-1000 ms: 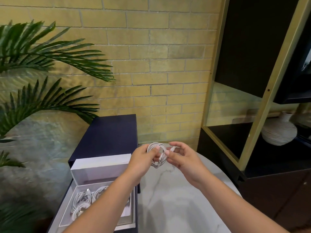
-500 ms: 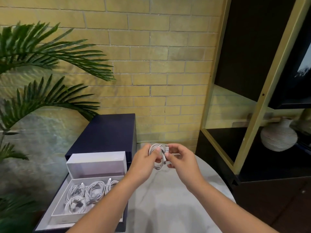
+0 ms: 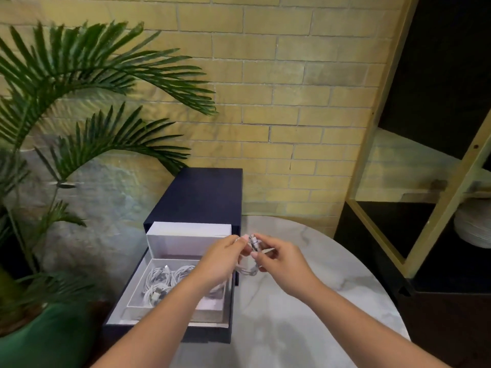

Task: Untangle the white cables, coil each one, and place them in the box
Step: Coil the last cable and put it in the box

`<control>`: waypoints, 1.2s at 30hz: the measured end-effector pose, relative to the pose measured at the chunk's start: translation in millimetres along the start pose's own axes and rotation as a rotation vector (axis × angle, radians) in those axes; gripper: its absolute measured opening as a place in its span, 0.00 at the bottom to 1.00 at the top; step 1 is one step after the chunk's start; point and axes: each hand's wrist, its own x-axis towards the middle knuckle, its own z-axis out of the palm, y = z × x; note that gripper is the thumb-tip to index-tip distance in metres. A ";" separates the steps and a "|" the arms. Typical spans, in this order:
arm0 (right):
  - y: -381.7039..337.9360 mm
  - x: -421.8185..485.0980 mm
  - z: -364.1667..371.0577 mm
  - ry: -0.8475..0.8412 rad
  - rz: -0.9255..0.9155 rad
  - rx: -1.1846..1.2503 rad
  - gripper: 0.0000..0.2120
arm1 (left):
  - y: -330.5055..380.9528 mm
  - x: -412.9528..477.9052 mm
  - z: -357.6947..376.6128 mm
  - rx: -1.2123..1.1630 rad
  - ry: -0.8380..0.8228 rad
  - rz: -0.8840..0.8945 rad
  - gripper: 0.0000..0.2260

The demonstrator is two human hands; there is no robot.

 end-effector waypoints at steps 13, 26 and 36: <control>5.4 25.3 130.9 -0.110 -0.169 -0.641 0.13 | -88.6 1.7 -133.6 0.385 -0.144 -0.076 0.04; 16.8 31.2 171.0 -0.242 -0.107 -0.928 0.18 | -118.5 17.4 -174.0 0.301 0.090 0.067 0.06; 13.7 29.7 148.0 -0.100 -0.087 -0.770 0.15 | -133.3 25.9 -190.6 0.351 0.210 0.049 0.14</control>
